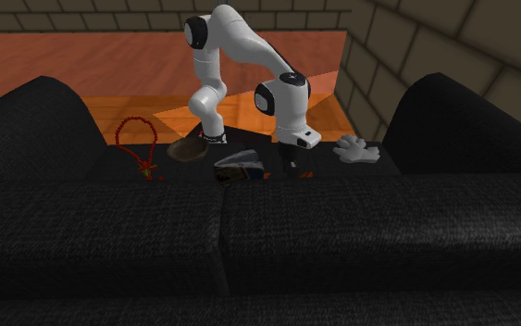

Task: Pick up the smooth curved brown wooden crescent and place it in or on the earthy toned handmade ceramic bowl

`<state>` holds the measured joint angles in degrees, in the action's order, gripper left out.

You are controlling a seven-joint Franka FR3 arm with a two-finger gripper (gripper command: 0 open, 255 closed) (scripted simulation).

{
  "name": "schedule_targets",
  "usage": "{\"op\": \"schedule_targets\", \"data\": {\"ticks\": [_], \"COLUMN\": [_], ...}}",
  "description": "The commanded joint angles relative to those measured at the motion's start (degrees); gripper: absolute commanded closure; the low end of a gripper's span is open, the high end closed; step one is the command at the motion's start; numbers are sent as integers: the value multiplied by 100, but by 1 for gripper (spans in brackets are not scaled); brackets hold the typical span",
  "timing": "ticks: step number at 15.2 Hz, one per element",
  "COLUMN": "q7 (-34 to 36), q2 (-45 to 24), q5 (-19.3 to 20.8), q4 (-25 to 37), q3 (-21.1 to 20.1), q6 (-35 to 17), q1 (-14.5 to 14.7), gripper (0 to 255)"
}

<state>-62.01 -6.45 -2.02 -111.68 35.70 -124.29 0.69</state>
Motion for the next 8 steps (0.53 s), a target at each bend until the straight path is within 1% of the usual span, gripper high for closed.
{"op": "schedule_targets", "data": {"ticks": [1,4,8], "q7": [-69,-130,-130], "q2": [-115,-235,-235], "q5": [-90,-182,-182], "q4": [-46,-120,-120], "q3": [-6,-19,-19], "q6": [-144,-314,-314], "q1": [-27,-55,-56], "gripper": [0,0,0]}}
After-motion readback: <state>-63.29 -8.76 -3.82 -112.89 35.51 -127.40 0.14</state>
